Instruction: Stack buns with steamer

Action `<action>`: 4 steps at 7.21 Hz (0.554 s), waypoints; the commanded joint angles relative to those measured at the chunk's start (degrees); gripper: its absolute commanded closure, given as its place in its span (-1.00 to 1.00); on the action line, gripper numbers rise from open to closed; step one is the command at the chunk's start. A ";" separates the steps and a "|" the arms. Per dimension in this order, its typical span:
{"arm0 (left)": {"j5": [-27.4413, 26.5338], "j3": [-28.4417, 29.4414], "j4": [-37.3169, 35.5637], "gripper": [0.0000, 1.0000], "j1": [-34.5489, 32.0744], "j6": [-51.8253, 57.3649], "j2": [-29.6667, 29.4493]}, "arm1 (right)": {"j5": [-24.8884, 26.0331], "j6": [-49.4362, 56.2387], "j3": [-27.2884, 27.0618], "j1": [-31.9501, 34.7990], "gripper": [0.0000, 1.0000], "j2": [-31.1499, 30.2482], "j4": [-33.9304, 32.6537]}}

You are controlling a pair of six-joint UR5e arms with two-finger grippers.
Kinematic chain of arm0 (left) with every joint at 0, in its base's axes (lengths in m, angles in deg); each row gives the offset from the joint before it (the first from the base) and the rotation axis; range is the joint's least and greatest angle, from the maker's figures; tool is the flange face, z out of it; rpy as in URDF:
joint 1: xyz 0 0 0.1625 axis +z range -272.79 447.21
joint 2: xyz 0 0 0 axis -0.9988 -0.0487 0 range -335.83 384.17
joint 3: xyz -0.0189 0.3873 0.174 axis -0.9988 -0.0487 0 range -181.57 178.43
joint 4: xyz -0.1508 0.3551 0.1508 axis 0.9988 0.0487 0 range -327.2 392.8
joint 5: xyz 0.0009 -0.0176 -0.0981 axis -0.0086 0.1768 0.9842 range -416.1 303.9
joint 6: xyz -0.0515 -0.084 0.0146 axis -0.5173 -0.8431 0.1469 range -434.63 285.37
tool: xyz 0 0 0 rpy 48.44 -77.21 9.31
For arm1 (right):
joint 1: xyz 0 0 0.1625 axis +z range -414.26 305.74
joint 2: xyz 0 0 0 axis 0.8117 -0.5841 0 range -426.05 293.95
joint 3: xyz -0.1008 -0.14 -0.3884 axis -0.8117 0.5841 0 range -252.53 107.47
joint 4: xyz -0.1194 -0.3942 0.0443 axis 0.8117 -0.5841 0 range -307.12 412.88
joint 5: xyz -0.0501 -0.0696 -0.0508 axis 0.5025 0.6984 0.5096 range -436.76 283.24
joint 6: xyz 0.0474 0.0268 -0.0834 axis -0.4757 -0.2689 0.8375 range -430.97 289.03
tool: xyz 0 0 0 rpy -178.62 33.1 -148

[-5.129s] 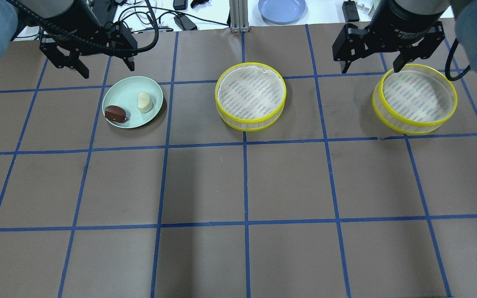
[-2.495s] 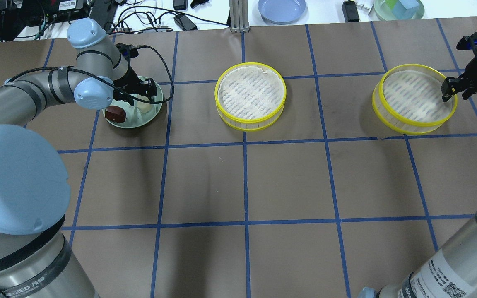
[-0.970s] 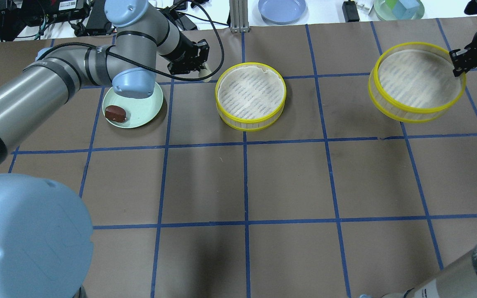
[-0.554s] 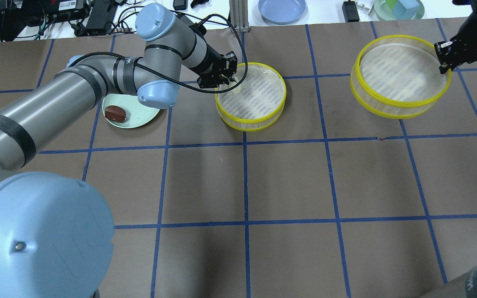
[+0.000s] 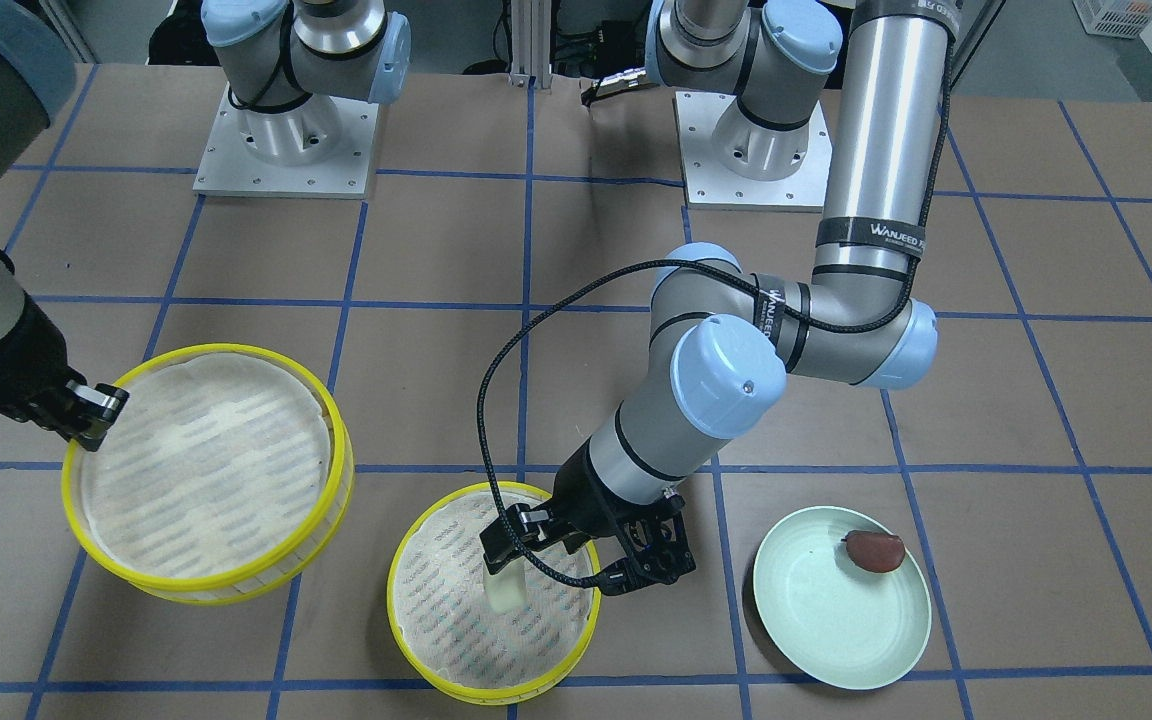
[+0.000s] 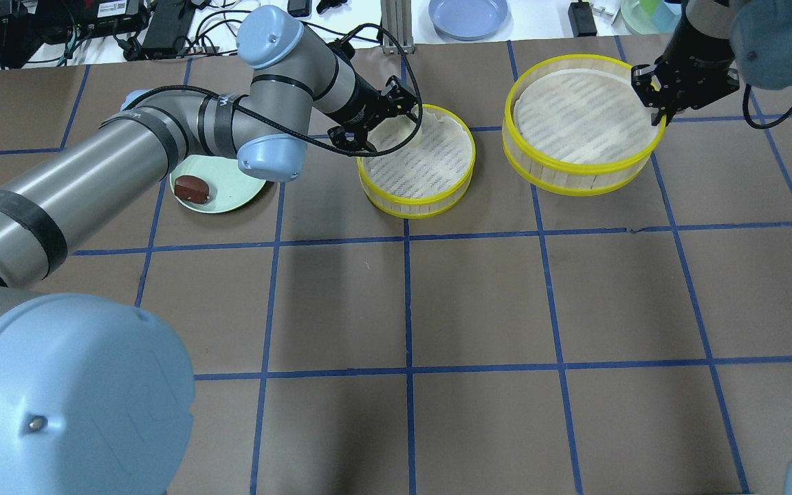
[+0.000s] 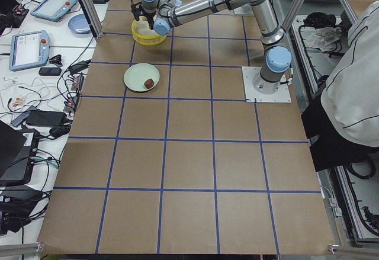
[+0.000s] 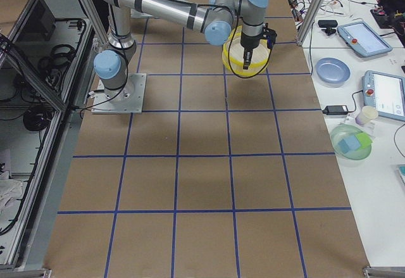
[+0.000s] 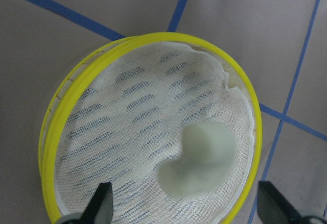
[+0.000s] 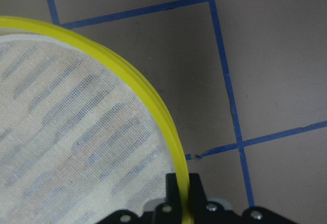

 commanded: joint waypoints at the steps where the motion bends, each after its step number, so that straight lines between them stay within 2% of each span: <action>1: -1.35 0.06 0.34 -1.00 0.38 3.12 0.57 | 0.13 -5.27 -0.05 4.05 1.00 -0.06 -0.04; 2: -3.71 0.84 1.03 -0.99 1.94 6.61 1.35 | -0.22 -5.46 -0.14 4.33 1.00 -0.06 -0.04; 4: -6.63 2.52 7.87 -1.00 8.78 15.56 4.51 | -0.48 -9.99 -0.14 7.74 1.00 0.73 -1.09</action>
